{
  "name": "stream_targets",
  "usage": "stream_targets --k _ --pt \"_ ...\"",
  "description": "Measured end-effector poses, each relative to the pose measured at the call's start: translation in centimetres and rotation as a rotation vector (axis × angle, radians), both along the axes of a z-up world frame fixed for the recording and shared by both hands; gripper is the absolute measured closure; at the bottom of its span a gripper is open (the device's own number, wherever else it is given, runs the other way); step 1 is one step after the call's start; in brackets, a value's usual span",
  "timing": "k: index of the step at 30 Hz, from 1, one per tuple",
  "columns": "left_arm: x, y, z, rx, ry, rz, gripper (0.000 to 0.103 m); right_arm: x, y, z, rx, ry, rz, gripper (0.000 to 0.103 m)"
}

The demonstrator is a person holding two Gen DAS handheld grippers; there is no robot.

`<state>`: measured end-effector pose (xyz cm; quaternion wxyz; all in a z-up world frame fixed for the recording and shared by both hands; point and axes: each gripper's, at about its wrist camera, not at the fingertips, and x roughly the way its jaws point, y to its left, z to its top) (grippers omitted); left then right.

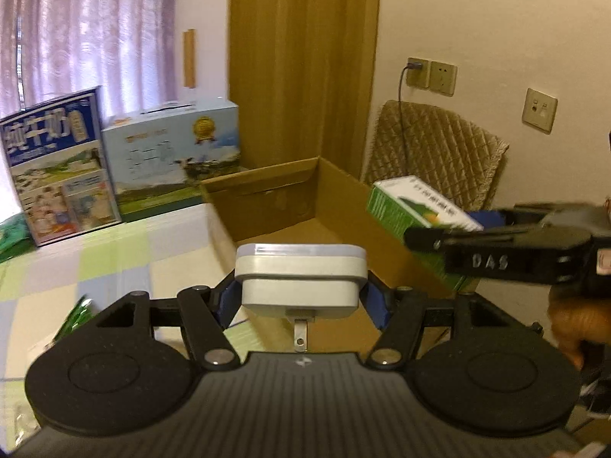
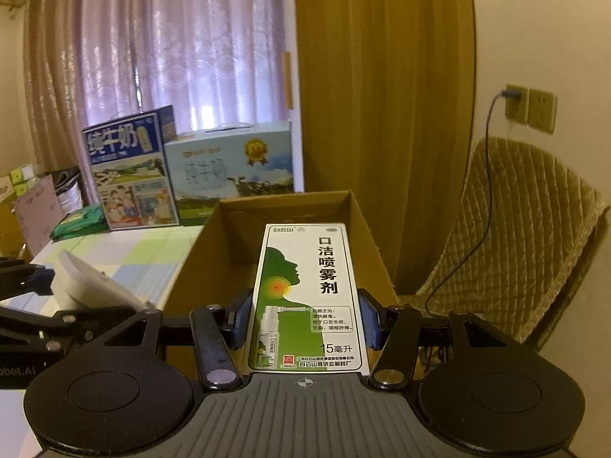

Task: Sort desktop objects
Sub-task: 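Carry the white plug and green spray box with both tools to the cardboard box, then open both tools to drop the plug and spray box into the cardboard box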

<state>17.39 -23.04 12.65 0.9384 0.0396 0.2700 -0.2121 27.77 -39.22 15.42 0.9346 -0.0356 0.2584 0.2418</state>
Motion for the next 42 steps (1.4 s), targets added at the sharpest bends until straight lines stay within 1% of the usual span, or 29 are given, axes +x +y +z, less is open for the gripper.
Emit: stream_targets --k 3,9,13,17,19,24,29,34,36,38,42 --pt "1.7 -1.2 -0.3 0.025 0.000 -0.024 0.043 1.3 -0.4 -0.5 0.002 0.011 -0.013 0.050" --pt "3.7 -3.0 -1.7 0.051 0.015 -0.060 0.043 3.0 -0.9 -1.2 0.011 0.038 -0.024 0.050" --pt "4.4 -3.4 -2.7 0.052 0.032 -0.058 0.043 3.8 -0.7 -1.9 0.007 0.053 -0.024 0.050" --pt "5.0 -3.9 -3.6 0.077 0.040 -0.055 0.042 4.4 -0.6 -2.5 0.010 0.066 -0.026 0.050" --pt "5.2 -3.9 -3.7 0.072 0.043 -0.054 0.041 4.4 -0.6 -2.7 0.009 0.070 -0.025 0.050" --pt "4.4 -2.8 -3.0 0.074 0.013 -0.040 0.040 4.5 -0.6 -2.8 0.012 0.075 -0.023 0.050" --pt "3.1 -0.5 -2.0 0.067 -0.017 -0.008 0.040 4.5 -0.2 -2.9 0.010 0.081 -0.008 0.050" --pt "2.0 1.4 -1.4 0.057 -0.026 0.015 0.040 4.7 0.8 -3.3 -0.001 0.095 0.008 0.050" --pt "1.7 2.0 -1.4 0.056 -0.023 0.021 0.040 4.8 1.0 -3.4 0.011 0.091 0.016 0.050" --pt "1.4 2.6 -1.6 0.057 -0.014 0.032 0.040 4.8 1.1 -3.2 0.007 0.084 0.006 0.048" --pt "0.4 4.0 -1.9 0.060 0.001 0.055 0.040 4.0 0.8 -2.3 0.017 0.062 -0.006 0.040"
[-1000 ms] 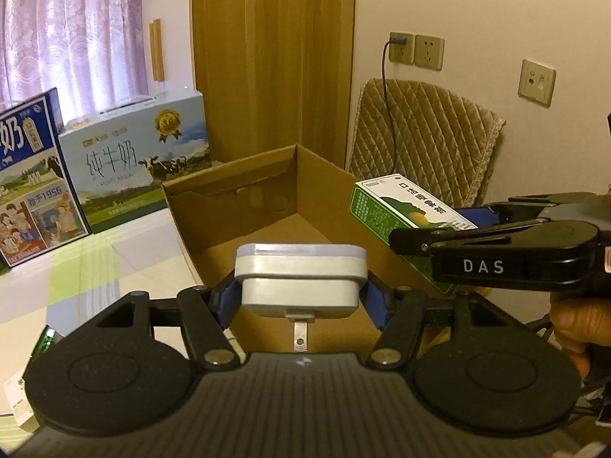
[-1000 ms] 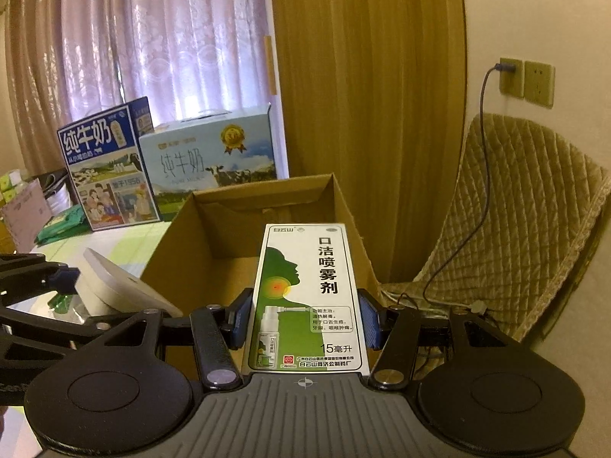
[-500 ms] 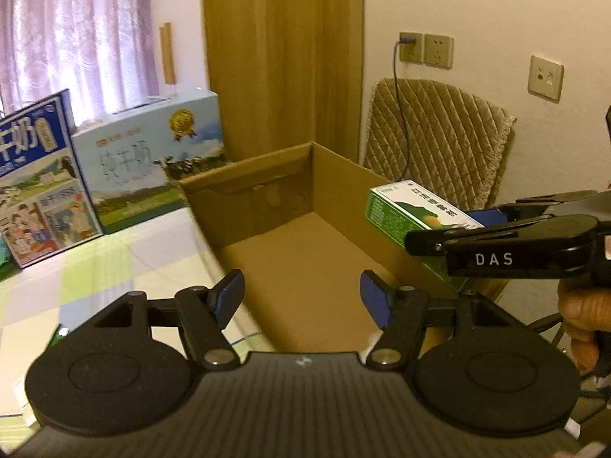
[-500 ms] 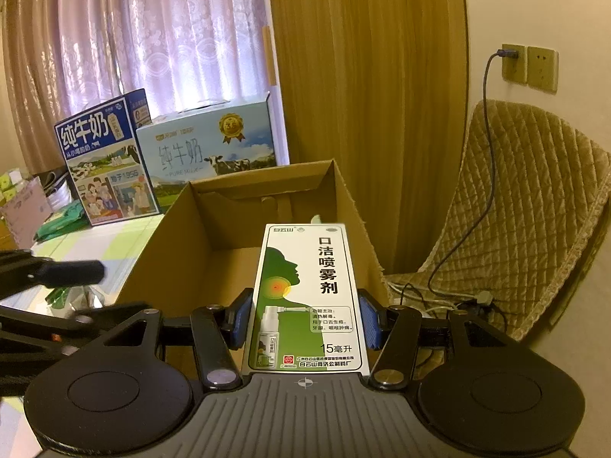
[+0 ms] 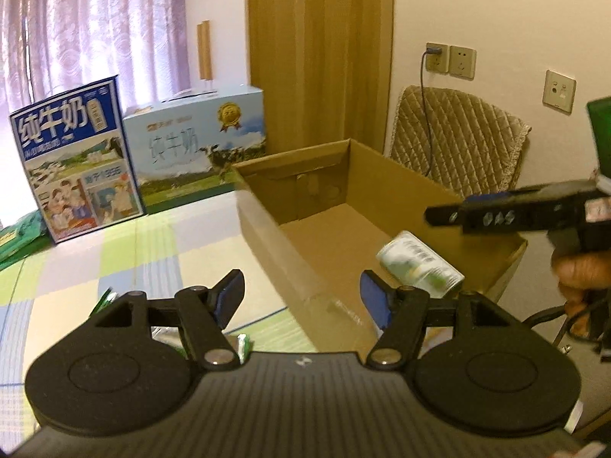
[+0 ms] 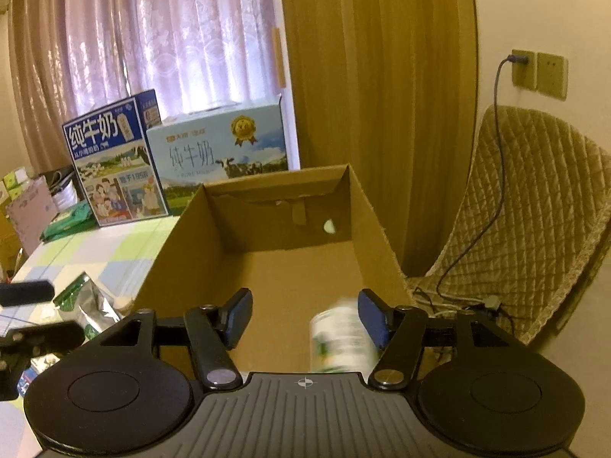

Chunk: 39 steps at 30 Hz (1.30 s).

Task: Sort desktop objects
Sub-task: 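Open both tools to drop the plug and spray box into the cardboard box, then return both tools to the items on the table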

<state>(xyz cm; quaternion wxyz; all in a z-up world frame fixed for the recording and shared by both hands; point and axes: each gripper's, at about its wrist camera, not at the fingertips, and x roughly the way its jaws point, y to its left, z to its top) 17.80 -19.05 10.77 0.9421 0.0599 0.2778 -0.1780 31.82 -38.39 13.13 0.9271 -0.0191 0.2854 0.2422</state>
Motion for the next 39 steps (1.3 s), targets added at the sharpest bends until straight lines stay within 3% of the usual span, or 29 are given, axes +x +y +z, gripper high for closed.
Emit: stream_targets --k 10,19,30,39 --pt "-3.9 4.1 0.1 0.021 0.015 0.060 0.038 -5.1 0.0 2.9 0.045 -0.027 0.011 0.028" --pt "-9.3 10.3 -0.8 0.037 0.036 0.148 0.032 -11.9 3.3 3.8 0.097 -0.029 0.110 0.014" --pt "-13.7 18.7 -3.1 0.082 0.067 0.287 0.019 -17.0 10.0 -0.1 0.079 0.065 0.254 0.002" --pt "-13.1 23.5 -5.5 0.111 0.107 0.334 0.018 -18.2 13.8 -4.5 0.026 0.125 0.310 0.002"
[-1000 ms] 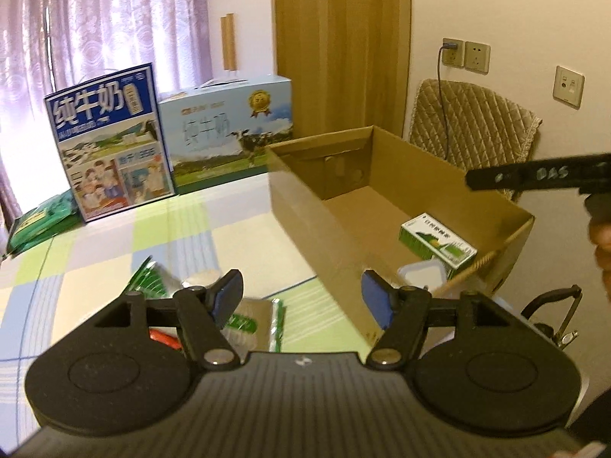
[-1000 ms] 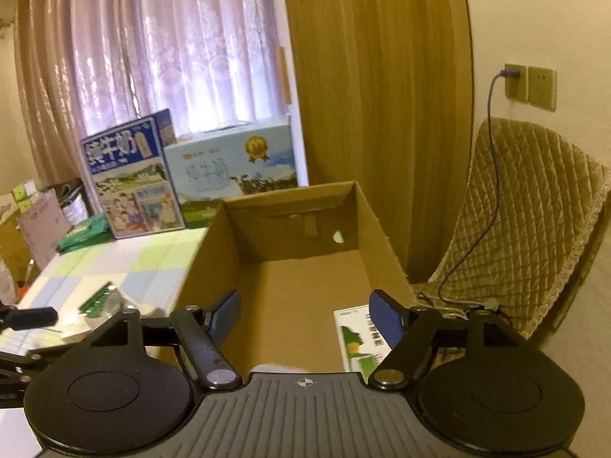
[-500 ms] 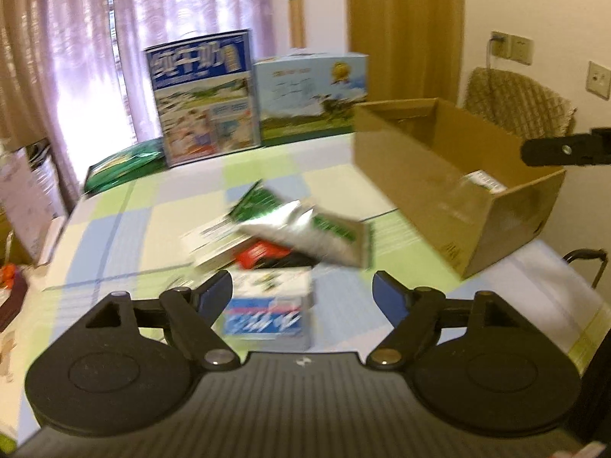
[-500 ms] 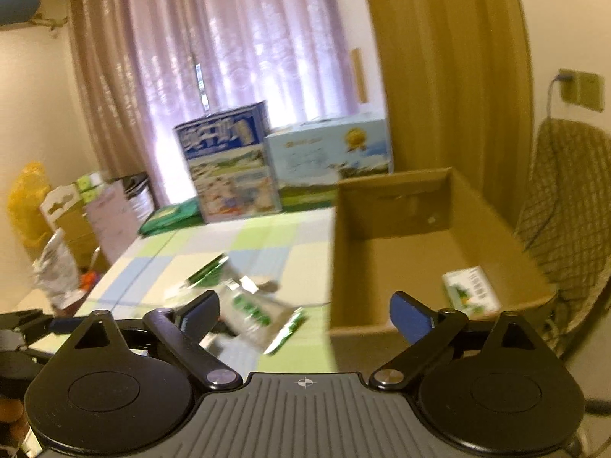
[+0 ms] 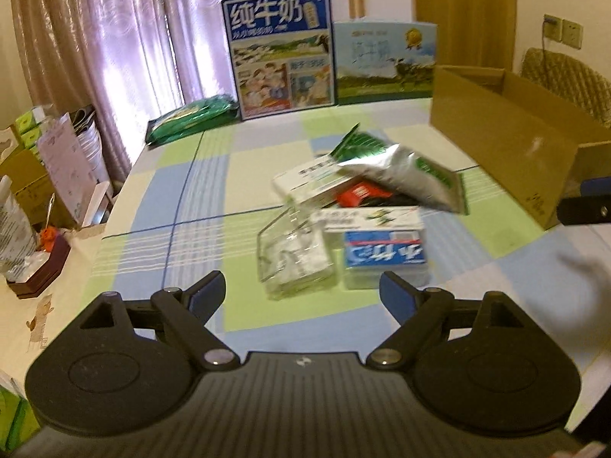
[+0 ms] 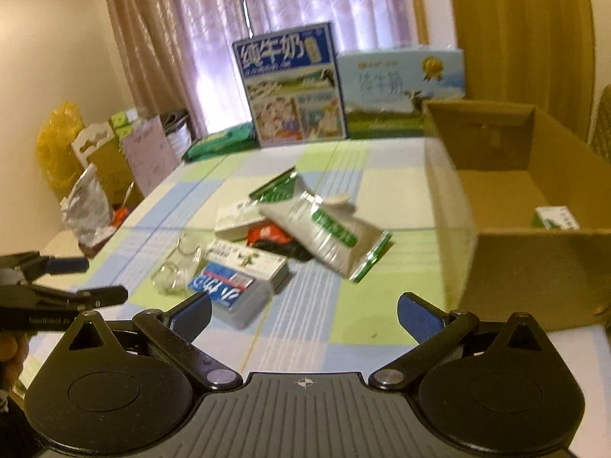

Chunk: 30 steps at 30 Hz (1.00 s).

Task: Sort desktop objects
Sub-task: 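Return both tools to the items on the table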

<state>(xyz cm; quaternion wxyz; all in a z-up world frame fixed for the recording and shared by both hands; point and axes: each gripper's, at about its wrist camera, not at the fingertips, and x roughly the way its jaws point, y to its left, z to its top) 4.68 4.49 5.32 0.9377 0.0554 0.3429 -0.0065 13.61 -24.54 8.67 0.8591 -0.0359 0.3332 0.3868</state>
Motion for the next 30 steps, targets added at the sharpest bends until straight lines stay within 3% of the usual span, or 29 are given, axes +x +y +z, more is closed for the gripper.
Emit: stream_targets --k 12,14,17,20,27,30 --pt "3.8 3.2 -3.2 -0.028 0.073 -0.022 0.018 0.0 5.8 -3.8 -0.086 -0.061 0.154 0.002" --pt "4.5 3.7 -3.5 -0.047 0.083 -0.008 0.018 0.1 6.6 -4.4 -0.098 -0.071 0.169 0.002" --pt "5.7 4.4 -3.9 -0.139 0.106 0.026 0.019 0.6 7.5 -5.1 -0.106 -0.069 0.171 0.002" --pt "6.8 4.5 -4.2 -0.161 0.113 0.041 0.020 1.2 8.2 -5.9 -0.113 -0.054 0.165 0.002" --pt "9.1 4.6 -5.1 -0.164 0.131 0.065 0.032 1.9 9.7 -6.9 -0.120 -0.047 0.183 0.003" --pt "9.8 4.6 -5.4 -0.168 0.144 0.057 0.037 1.8 10.7 -7.1 -0.134 -0.082 0.242 0.010"
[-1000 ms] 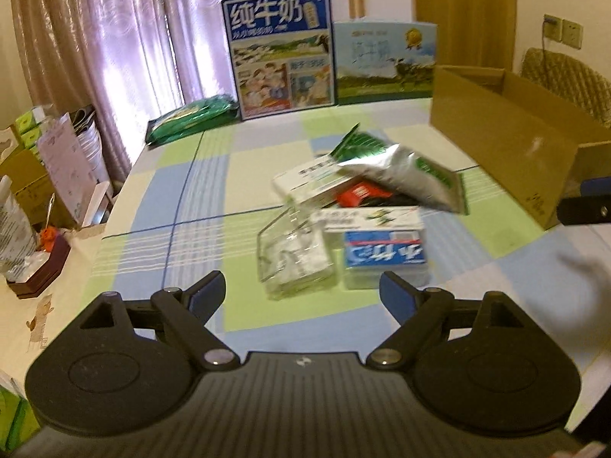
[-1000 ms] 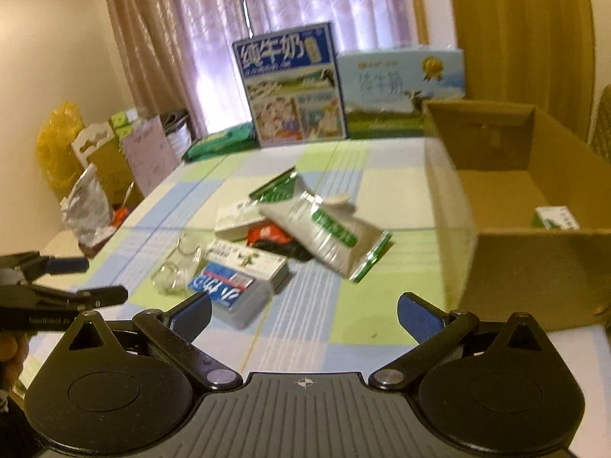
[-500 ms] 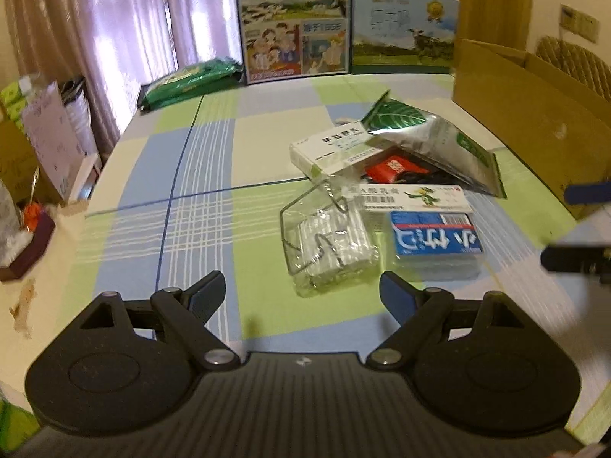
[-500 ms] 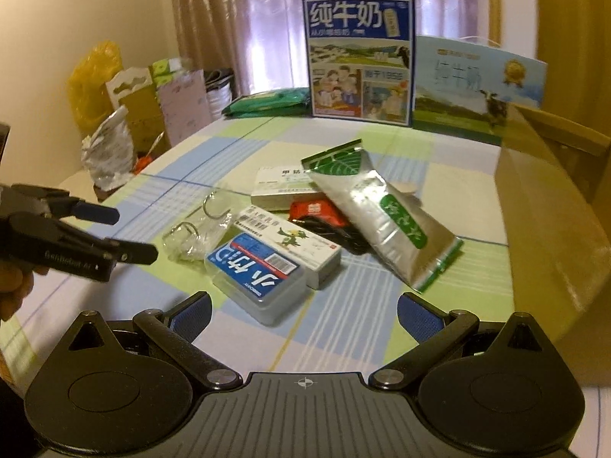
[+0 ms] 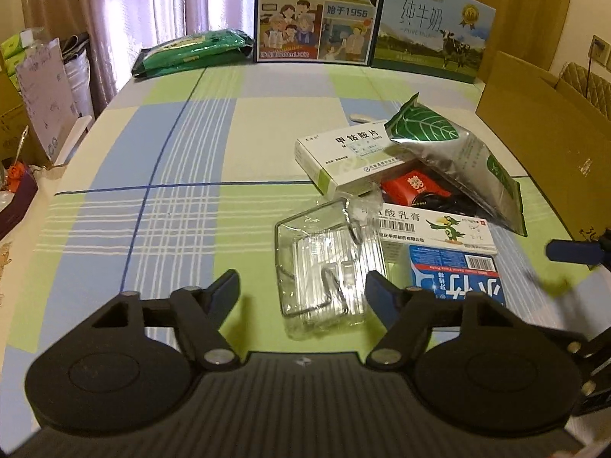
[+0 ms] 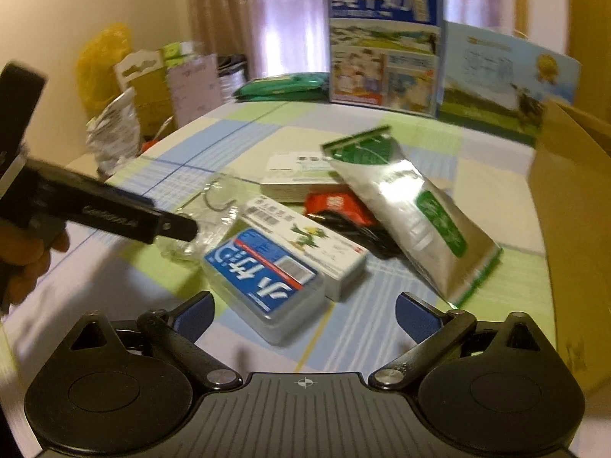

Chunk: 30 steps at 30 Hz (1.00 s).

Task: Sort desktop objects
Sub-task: 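Return both tools to the items on the table, then grasp the clear plastic holder with the left tool while the right tool grasps the blue floss box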

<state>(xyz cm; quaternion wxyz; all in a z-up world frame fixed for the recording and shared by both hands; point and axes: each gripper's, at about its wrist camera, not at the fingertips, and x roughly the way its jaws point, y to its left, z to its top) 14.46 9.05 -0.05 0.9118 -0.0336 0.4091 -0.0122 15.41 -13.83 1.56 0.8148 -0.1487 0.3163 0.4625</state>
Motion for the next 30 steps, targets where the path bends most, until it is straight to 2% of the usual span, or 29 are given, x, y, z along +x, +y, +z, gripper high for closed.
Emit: stream_targets --k 1,4,6,8,15,18,23,30 --pt "0.2 0.0 -0.1 -0.003 0.006 -0.004 0.039 0.0 0.4 -0.1 -0.005 -0.009 0.023 0.014" --pt "0.5 -0.1 -0.4 0.002 0.024 -0.014 0.055 0.2 1.6 -0.3 -0.021 -0.031 0.083 0.022" --pt "0.5 0.0 -0.5 0.003 0.034 -0.016 0.069 0.2 2.4 -0.6 -0.033 -0.046 0.118 0.025" --pt "0.4 0.1 -0.4 0.000 0.041 -0.018 0.075 0.3 3.3 -0.9 -0.050 -0.060 0.154 0.026" --pt "-0.4 0.2 -0.4 0.027 0.061 -0.030 0.076 -0.4 5.4 -2.3 -0.127 -0.150 0.246 0.027" --pt "-1.1 -0.1 -0.3 0.025 0.070 -0.041 0.076 -0.9 5.2 -2.4 -0.149 -0.176 0.240 0.039" --pt "-3.0 -1.1 -0.2 0.029 0.078 -0.063 0.076 -0.9 3.5 -1.6 -0.139 -0.085 0.166 0.042" --pt "-5.7 -2.9 -0.2 0.003 0.077 -0.084 0.074 -2.0 -0.8 -0.4 -0.107 0.092 0.069 0.041"
